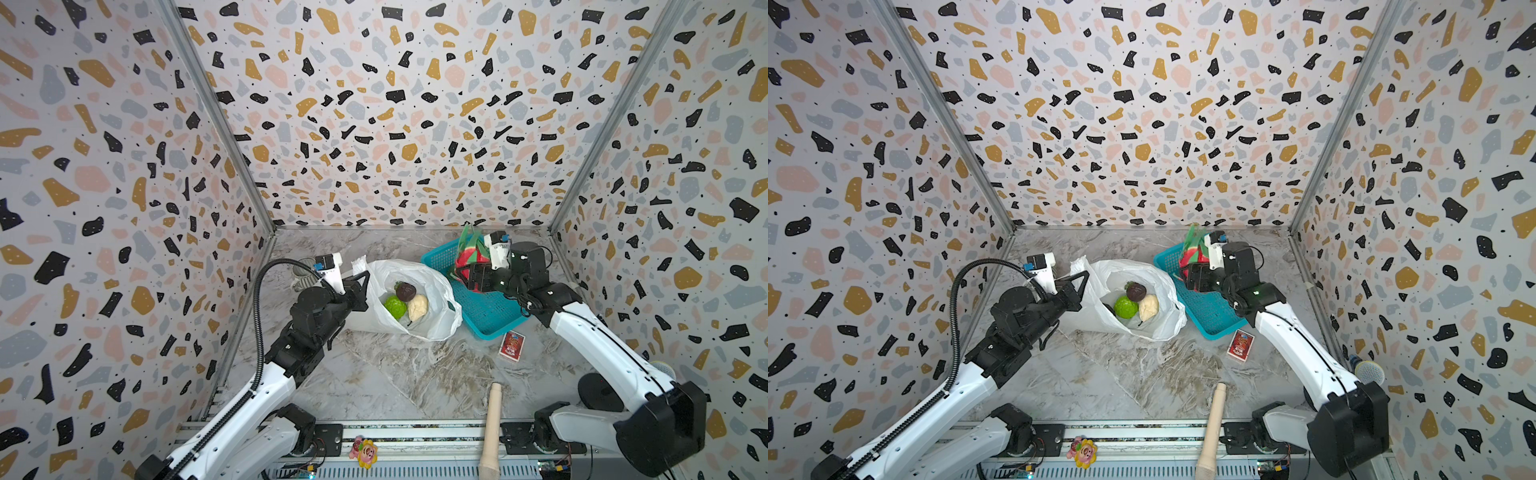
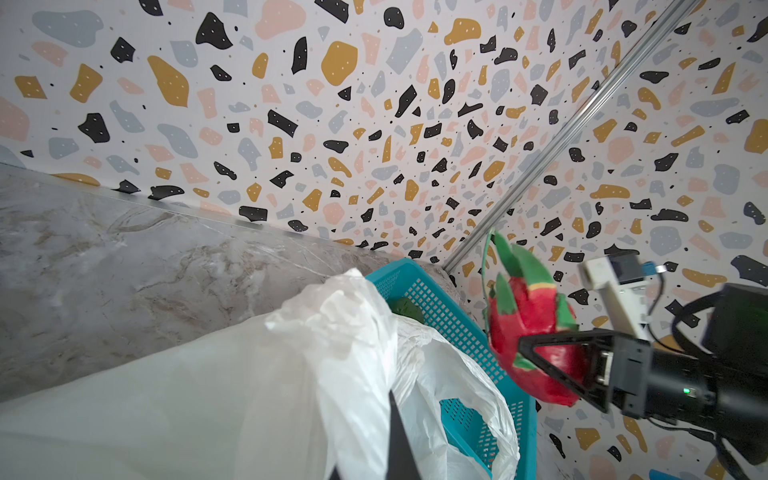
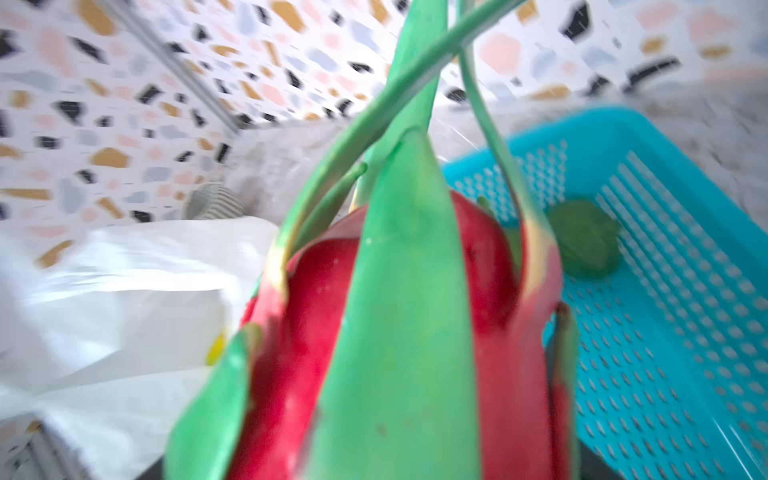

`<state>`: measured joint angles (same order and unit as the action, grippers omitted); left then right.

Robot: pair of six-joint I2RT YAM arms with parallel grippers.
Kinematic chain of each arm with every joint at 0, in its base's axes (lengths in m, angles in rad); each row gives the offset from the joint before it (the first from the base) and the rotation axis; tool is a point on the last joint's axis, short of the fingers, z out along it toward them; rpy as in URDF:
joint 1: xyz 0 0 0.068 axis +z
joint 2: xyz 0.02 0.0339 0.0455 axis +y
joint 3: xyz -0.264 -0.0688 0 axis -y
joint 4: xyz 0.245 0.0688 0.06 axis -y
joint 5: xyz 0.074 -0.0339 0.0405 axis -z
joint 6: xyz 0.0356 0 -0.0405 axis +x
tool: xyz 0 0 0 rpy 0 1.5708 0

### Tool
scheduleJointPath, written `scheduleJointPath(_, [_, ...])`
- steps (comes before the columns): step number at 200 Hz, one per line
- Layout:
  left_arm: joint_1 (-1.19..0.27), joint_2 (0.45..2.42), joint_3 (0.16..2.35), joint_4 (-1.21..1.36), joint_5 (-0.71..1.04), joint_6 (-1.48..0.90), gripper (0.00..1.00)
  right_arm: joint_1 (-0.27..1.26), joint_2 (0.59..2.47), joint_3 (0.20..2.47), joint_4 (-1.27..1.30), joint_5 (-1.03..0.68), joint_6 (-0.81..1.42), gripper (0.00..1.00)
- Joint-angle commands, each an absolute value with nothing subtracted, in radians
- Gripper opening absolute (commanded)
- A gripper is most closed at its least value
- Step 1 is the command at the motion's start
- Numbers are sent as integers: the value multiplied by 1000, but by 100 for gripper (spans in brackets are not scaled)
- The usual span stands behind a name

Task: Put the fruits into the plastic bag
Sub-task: 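Lift the dragon fruit with the right gripper and lower it into the bag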

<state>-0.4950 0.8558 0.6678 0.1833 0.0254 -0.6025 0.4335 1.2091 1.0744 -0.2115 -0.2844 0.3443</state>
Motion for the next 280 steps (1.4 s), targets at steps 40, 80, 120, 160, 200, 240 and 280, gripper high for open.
scheduleJointPath(40, [-500,848,684,206,38,-583,0,699,1286,1216,-194,-490,117,35])
scheduleJointPath(80, [-500,827,690,190,32,-573,0,755,1344,1201,-242,-468,73,34])
scheduleJointPath(120, [-500,831,705,162,22,-551,0,755,1313,1151,-270,-457,44,33])
scheduleJointPath(160, [-500,843,710,166,22,-551,0,755,1288,1114,-328,-462,22,33])
scheduleJointPath(200, [-500,844,710,166,17,-546,0,755,1256,1076,-383,-485,0,33])
scheduleJointPath(240, [-501,840,719,161,8,-526,0,755,1263,1039,-400,-498,1,33])
scheduleJointPath(280, [-500,812,721,156,19,-495,0,753,1328,1050,-325,-462,25,33])
